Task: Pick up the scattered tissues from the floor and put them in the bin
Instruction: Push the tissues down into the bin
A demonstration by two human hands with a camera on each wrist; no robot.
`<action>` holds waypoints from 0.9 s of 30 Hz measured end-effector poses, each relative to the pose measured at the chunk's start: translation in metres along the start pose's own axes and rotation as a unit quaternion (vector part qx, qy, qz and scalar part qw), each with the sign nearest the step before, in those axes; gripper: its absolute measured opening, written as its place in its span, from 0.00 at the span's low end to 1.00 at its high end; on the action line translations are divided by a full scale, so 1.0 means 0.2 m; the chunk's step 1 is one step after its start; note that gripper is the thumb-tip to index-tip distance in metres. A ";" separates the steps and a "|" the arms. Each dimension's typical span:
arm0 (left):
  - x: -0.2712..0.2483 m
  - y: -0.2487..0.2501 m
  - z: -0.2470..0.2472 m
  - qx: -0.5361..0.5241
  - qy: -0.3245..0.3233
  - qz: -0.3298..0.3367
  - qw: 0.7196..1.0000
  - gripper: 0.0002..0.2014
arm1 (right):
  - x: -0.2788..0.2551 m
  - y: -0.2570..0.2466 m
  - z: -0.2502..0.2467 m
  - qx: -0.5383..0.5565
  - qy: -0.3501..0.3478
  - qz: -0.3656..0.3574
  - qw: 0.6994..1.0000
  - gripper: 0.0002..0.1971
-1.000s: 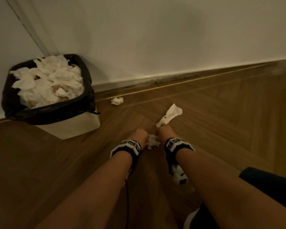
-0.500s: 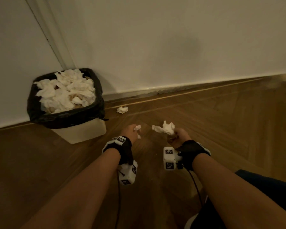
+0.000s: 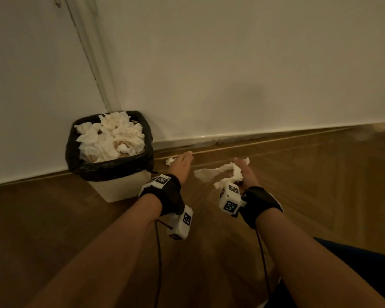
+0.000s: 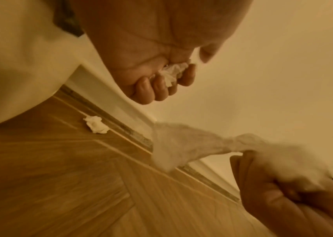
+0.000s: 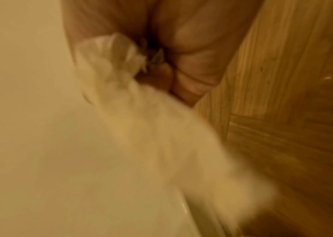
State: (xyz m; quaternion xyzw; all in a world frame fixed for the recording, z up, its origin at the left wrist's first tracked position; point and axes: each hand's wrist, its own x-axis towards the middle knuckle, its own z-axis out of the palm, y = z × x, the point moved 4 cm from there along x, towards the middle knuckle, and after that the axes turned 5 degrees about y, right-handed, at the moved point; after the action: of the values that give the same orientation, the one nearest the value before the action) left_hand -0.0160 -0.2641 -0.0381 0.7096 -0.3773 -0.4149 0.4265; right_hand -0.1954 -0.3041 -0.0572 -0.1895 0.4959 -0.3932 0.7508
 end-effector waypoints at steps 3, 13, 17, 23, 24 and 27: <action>-0.03 0.10 -0.05 0.021 0.019 0.070 0.997 0.11 | -0.01 0.00 0.11 -0.008 -0.038 -0.005 0.999 0.18; -0.09 0.37 -0.50 -0.036 0.089 0.166 0.981 0.18 | -0.18 -0.07 0.69 0.014 -0.153 -0.045 0.987 0.11; -0.13 0.45 -0.83 -0.101 0.177 0.212 0.956 0.15 | -0.23 -0.08 1.01 -0.019 -0.180 -0.045 0.982 0.27; -0.18 0.35 -1.19 0.011 0.306 0.199 0.931 0.09 | -0.22 0.04 1.35 0.045 -0.235 0.035 0.970 0.20; -0.19 0.31 -1.21 0.032 0.313 0.192 0.930 0.09 | -0.19 0.07 1.35 0.032 -0.203 0.032 0.978 0.18; -0.18 0.18 -1.24 0.107 0.307 0.171 0.930 0.08 | -0.13 0.17 1.35 -0.123 -0.121 -0.023 0.985 0.18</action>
State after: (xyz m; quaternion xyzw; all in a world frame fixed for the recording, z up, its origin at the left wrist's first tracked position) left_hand 0.1899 -0.1734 0.0772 0.7682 -0.3857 -0.0550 0.5080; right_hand 0.0537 -0.2905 0.0528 -0.3374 0.4416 -0.3209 0.7669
